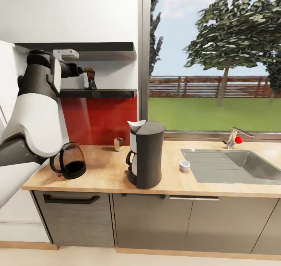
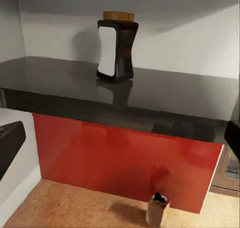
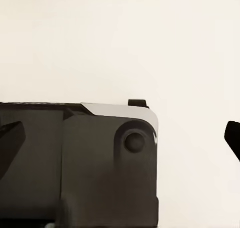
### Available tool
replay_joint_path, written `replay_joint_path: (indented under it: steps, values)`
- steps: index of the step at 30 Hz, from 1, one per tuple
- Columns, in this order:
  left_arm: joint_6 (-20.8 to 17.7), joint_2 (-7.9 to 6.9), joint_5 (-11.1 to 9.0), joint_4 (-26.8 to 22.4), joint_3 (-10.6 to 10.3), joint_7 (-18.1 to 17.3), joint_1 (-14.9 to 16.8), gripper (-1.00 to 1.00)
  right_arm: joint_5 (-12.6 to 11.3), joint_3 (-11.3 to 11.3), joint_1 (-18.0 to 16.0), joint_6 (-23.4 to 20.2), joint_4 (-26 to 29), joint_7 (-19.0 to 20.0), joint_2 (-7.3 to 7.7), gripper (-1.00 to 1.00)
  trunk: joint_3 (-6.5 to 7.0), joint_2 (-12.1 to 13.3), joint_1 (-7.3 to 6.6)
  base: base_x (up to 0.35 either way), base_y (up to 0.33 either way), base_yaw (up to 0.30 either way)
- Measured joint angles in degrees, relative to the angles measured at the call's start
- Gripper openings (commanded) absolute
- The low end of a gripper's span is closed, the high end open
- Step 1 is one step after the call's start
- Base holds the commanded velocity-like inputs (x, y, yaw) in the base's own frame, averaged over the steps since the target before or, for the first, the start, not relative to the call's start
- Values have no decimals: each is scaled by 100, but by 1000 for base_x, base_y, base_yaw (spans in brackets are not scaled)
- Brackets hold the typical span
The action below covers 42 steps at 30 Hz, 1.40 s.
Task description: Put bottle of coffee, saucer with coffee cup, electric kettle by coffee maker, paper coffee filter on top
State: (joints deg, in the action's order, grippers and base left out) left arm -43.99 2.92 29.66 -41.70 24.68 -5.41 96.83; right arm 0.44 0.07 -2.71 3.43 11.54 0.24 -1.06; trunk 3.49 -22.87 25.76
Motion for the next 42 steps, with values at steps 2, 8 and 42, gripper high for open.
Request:
replay_joint_path:
  steps: [2,8,42]
  values:
    - [254,4,-158,241,-7,375,26,100,-2,-2,0,2,-84,0,1,100,0,0,0,0,0,0]
    - [678,-33,-286,1544,-14,926,449,100,-11,-13,0,6,-342,0,9,100,0,0,0,0,0,0]
    - [1593,-207,-294,1664,-49,1076,556,100,-11,-7,-2,2,-378,0,389,100,0,-1,-3,71,13,0]
